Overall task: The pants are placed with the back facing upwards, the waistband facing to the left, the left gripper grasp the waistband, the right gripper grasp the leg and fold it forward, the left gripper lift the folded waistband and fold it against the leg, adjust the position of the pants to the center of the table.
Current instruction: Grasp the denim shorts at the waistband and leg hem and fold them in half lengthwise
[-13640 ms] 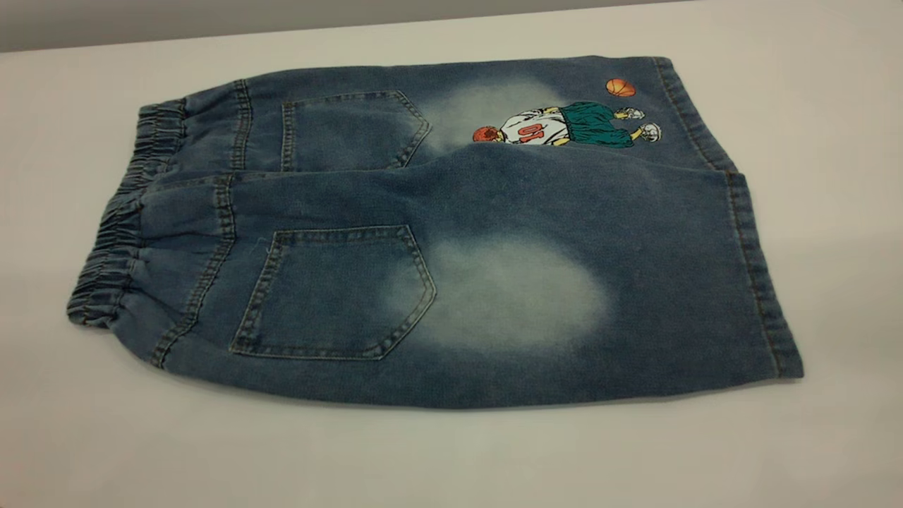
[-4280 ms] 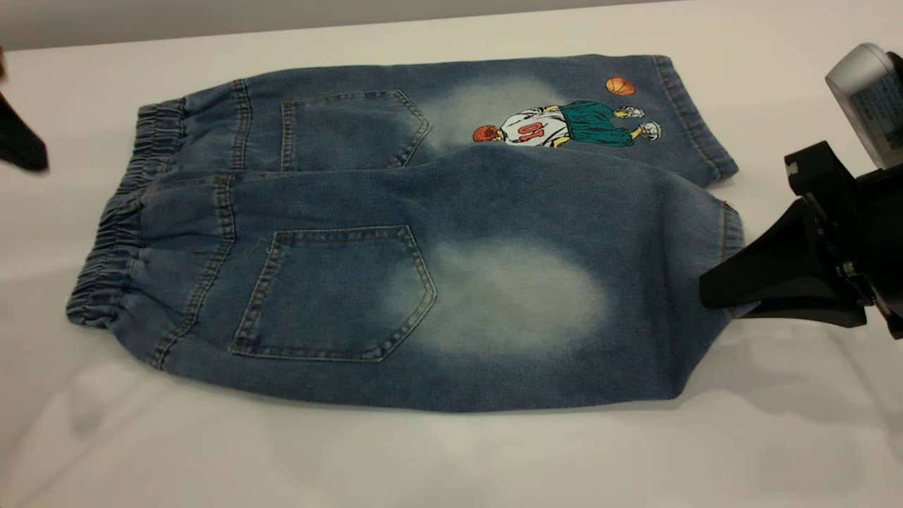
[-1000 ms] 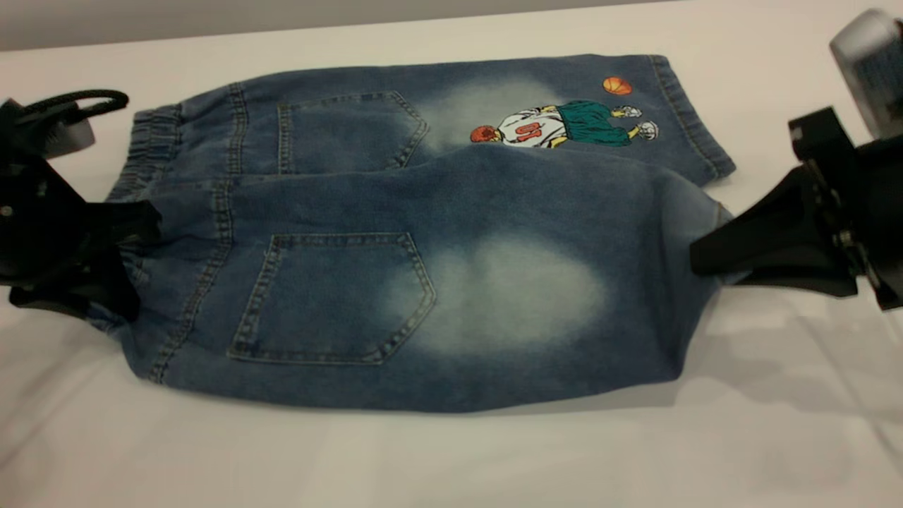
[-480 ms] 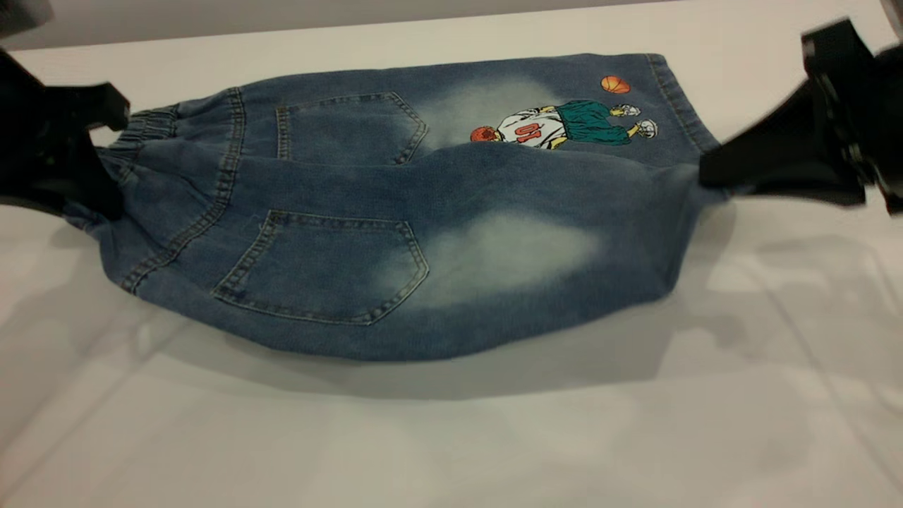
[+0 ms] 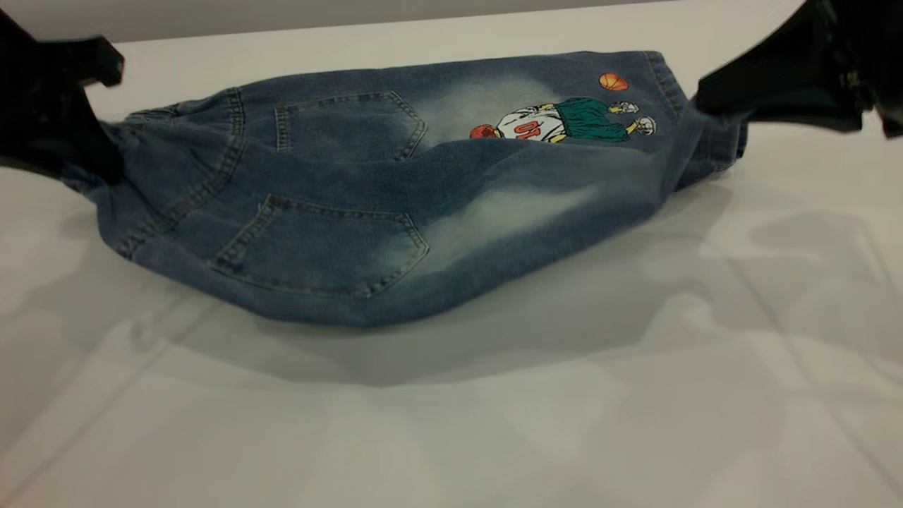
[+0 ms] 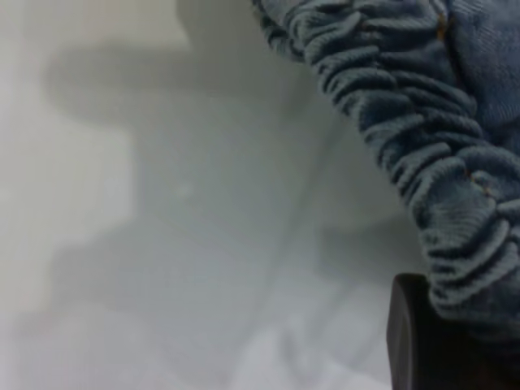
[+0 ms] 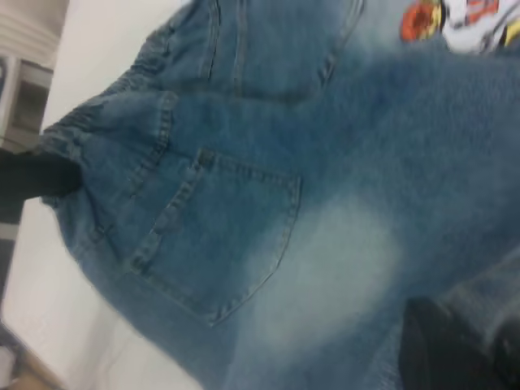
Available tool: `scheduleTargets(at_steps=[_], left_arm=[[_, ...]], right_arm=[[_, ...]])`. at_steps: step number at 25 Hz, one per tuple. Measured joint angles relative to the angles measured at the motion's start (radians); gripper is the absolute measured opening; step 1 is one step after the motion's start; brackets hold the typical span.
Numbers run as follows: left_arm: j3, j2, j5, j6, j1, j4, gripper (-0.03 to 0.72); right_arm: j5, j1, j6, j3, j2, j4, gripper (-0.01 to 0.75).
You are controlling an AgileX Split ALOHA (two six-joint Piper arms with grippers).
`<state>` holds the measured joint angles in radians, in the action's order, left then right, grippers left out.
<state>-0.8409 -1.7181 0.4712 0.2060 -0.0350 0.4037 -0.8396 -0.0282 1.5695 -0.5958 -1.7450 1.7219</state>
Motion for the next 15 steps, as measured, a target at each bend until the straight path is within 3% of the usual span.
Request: scheduleTargets(at_steps=[5,15], left_arm=[[0.0,0.071,0.041,0.0,0.0,-0.001,0.148],[0.051,0.19,0.096,-0.006,0.0,-0.002,0.148]], right_arm=[[0.095,0.0,-0.005,0.002,0.111,-0.088,0.017],[0.149,0.0,-0.075,0.104,0.322,-0.142,0.017]])
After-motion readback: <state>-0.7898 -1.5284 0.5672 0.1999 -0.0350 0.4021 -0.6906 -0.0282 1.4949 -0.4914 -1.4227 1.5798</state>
